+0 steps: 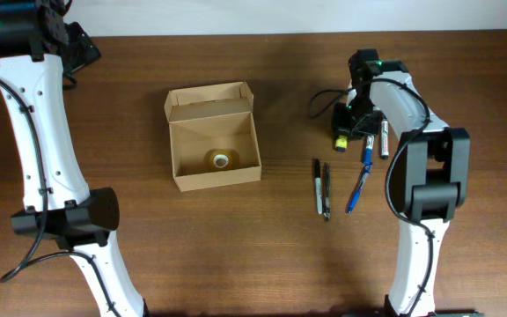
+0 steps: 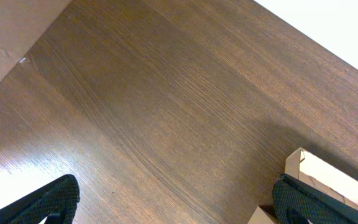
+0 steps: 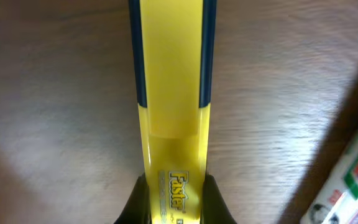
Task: Pack container
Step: 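Carry the yellow highlighter into the box and release it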
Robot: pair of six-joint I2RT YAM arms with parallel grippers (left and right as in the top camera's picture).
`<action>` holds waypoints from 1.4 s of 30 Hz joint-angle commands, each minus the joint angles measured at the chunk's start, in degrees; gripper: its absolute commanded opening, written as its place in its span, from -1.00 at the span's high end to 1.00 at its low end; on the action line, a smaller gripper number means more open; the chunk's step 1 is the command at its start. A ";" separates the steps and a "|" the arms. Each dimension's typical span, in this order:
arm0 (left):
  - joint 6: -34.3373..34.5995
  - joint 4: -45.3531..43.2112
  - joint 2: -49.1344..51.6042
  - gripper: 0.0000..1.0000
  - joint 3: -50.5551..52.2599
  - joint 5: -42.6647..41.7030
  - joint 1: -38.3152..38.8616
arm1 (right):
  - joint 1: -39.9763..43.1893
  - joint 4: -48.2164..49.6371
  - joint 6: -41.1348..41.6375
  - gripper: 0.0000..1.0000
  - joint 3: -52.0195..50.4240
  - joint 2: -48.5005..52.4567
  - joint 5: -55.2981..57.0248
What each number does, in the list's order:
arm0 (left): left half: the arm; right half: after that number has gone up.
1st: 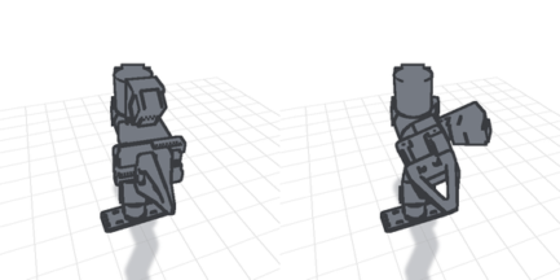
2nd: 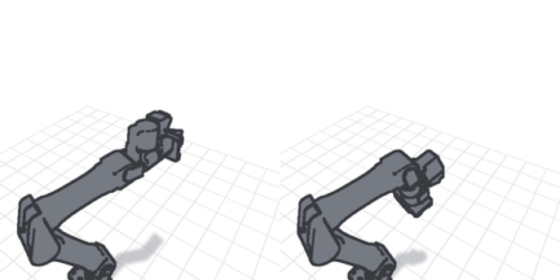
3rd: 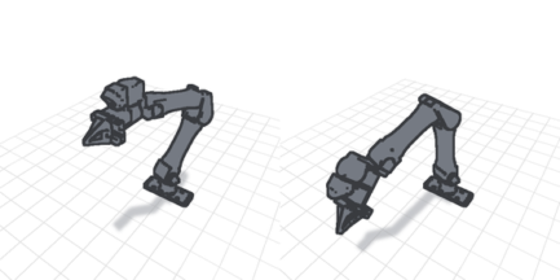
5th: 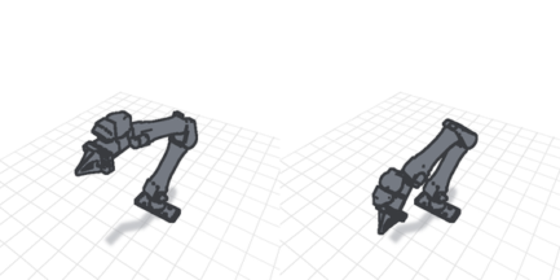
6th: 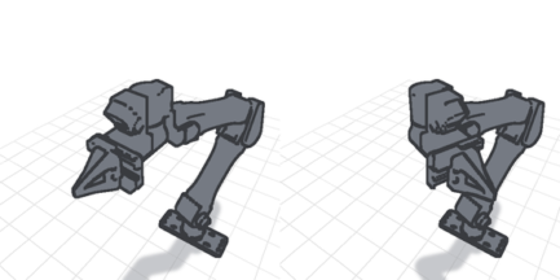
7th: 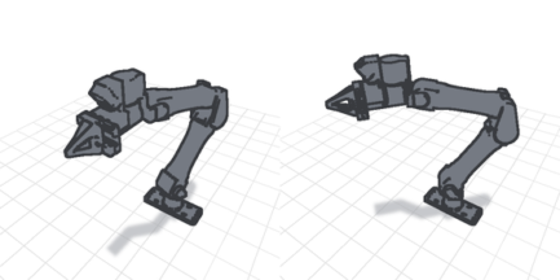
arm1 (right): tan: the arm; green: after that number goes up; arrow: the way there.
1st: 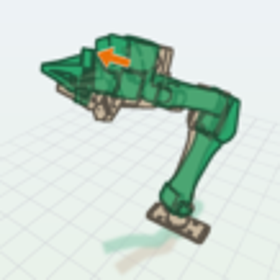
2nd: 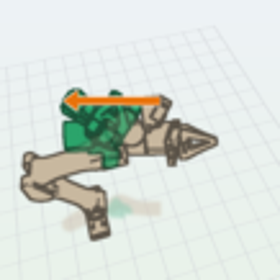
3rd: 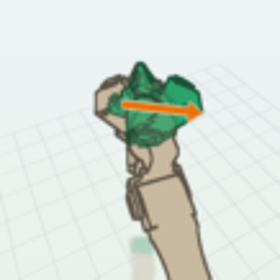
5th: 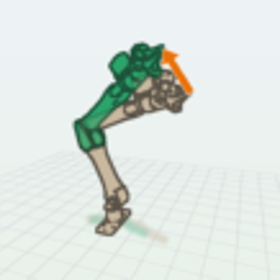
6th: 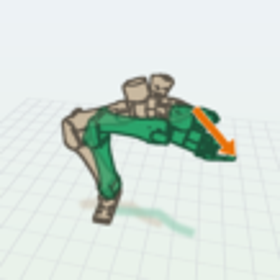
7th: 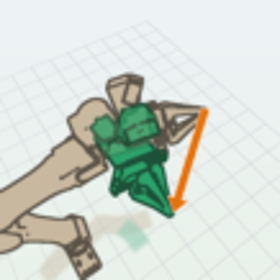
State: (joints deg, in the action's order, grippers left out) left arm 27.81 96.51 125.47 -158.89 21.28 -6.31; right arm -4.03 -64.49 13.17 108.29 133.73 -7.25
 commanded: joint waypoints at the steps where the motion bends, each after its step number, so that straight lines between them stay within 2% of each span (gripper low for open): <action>1: -0.94 0.15 -1.68 -1.00 -0.55 0.39 -0.24 | -3.04 -0.92 -6.47 0.92 6.10 -6.86 -1.66; 7: -0.94 0.15 -1.68 -1.00 -0.55 0.42 -0.24 | -9.90 -4.24 -15.41 0.92 16.72 -13.22 0.57; 11: -0.94 0.15 -1.68 -1.00 -0.55 0.42 -0.24 | -16.87 -6.25 -27.30 0.92 22.58 -15.50 0.35; 12: -0.94 0.15 -1.68 -1.00 -0.55 0.42 -0.24 | -19.91 -6.91 -32.92 0.93 23.93 -15.67 0.37; 19: -0.94 0.15 -1.68 -0.99 -0.55 0.42 -0.24 | -30.93 -8.07 -54.69 0.92 22.23 -13.86 0.35; 24: -0.94 0.15 -1.68 -1.00 -0.55 0.39 -0.24 | -34.07 -7.93 -66.03 0.92 19.37 -10.47 0.35; 35: -0.94 0.15 -1.68 -1.00 -0.55 0.42 -0.24 | -33.83 -8.00 -67.71 0.93 18.34 0.63 -2.49; 42: -0.94 0.15 -1.68 -1.00 -0.55 0.42 -0.24 | -33.79 -7.08 -61.88 0.92 18.34 6.36 -3.15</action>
State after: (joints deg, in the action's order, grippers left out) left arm 27.81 96.51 125.47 -158.89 21.28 -6.31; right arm -37.91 -71.66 -51.07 127.20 138.23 -8.49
